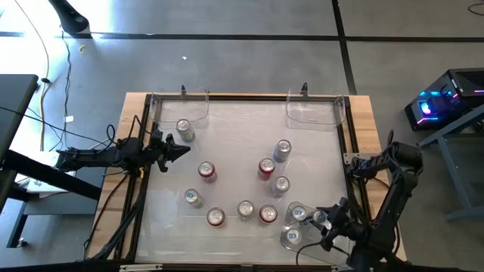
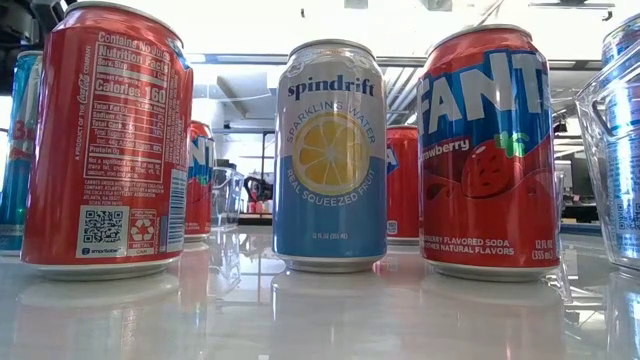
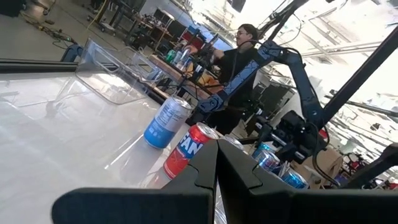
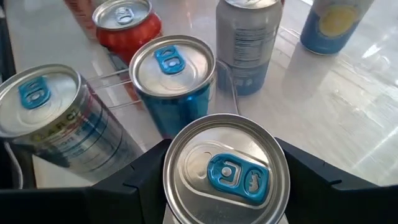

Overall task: Sort soda cans
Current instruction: Put the blue soda can into the bottom transparent bin, then move the blue soda can to the center

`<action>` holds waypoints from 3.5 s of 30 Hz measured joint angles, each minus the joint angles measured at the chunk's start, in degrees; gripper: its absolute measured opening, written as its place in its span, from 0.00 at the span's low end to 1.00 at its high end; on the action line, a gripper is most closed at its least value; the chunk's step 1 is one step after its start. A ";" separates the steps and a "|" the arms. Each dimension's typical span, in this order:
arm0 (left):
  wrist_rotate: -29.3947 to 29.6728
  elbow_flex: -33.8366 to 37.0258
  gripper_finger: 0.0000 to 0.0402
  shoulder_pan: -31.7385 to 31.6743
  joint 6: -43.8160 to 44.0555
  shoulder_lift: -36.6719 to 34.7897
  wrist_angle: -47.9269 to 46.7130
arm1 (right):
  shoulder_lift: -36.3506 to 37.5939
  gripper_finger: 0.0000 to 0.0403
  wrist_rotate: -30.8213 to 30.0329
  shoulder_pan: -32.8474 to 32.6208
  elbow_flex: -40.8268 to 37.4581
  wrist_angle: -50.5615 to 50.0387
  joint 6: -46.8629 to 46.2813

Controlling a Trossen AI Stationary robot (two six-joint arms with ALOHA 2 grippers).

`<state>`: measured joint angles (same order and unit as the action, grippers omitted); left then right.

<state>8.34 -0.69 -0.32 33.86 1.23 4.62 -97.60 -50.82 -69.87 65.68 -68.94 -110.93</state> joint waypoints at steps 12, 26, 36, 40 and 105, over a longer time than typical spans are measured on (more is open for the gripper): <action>0.15 0.00 0.00 0.00 1.47 0.00 0.00 | 2.30 0.55 1.67 2.32 -0.88 5.32 10.62; 0.17 0.00 0.00 0.00 1.47 0.01 -0.02 | 4.29 0.80 2.27 5.03 -0.13 3.58 12.23; 0.23 0.00 0.00 0.00 0.40 -0.01 -0.24 | 9.44 0.81 1.34 7.73 7.84 -2.63 19.06; 0.92 0.00 0.00 0.00 -1.58 0.01 -0.30 | 9.49 0.81 1.02 14.38 9.30 1.03 32.25; 24.24 -56.83 0.67 58.14 43.65 79.37 -73.08 | 15.06 0.81 -7.04 23.58 2.29 20.88 70.46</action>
<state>32.58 -57.52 57.82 77.51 80.59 -68.46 -82.54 -57.87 -46.28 67.96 -48.06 -40.48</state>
